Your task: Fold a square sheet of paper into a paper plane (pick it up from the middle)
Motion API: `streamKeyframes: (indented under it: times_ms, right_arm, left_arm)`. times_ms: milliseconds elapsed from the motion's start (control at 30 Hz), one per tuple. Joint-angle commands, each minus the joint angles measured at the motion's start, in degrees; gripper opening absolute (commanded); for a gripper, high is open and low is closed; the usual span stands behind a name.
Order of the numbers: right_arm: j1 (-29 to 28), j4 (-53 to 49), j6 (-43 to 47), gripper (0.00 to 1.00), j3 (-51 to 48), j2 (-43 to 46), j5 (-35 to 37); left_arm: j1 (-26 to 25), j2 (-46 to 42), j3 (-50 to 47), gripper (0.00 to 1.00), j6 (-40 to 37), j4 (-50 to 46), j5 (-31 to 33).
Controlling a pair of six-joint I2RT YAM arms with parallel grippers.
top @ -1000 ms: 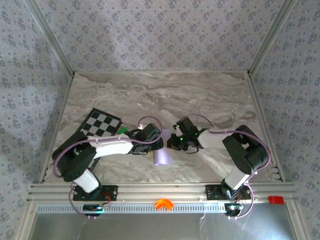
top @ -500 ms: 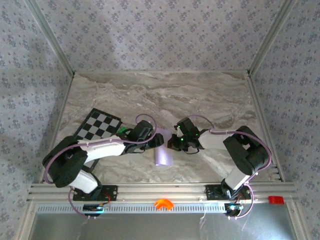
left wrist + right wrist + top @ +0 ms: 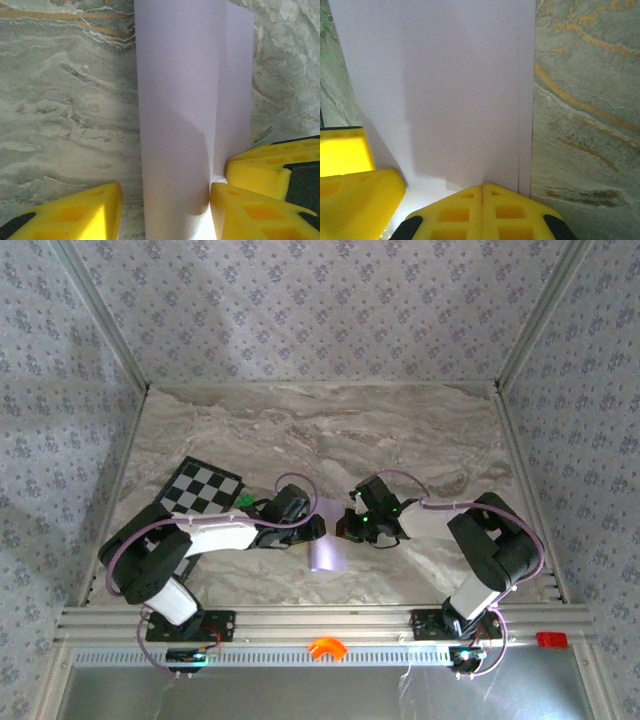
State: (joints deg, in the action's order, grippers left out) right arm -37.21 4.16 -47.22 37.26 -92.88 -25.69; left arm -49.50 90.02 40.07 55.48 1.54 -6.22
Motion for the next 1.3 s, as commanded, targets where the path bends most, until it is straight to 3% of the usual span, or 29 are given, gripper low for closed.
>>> streamKeyframes:
  times_ms: [0,267,433,667,967,1267]
  right_arm:
    - [0.4,-6.1,-0.8,0.00,-2.4,-1.2,2.7]
    - [0.7,-3.3,-1.6,0.00,-2.2,-1.0,0.6]
    - [2.1,-4.1,0.0,0.07,0.9,1.3,-1.2]
    - [7.2,-12.6,4.8,0.15,2.6,11.4,2.4]
    - [19.3,-19.0,7.1,0.20,-6.4,26.0,5.0]
    - [21.6,-18.4,7.5,0.22,-8.4,27.2,3.3]
  left_arm:
    - [0.1,0.7,1.2,0.46,-0.8,1.3,-1.2]
    - [-0.1,2.3,1.7,0.39,-0.5,-2.0,1.3]
    - [-0.9,4.0,3.7,0.35,-0.5,-8.6,5.6]
    - [-1.4,4.3,3.9,0.36,0.6,-9.5,7.4]
    - [-1.4,3.9,4.3,0.37,0.1,-10.8,8.1]
    - [-1.4,3.9,4.5,0.34,-0.1,-11.1,8.8]
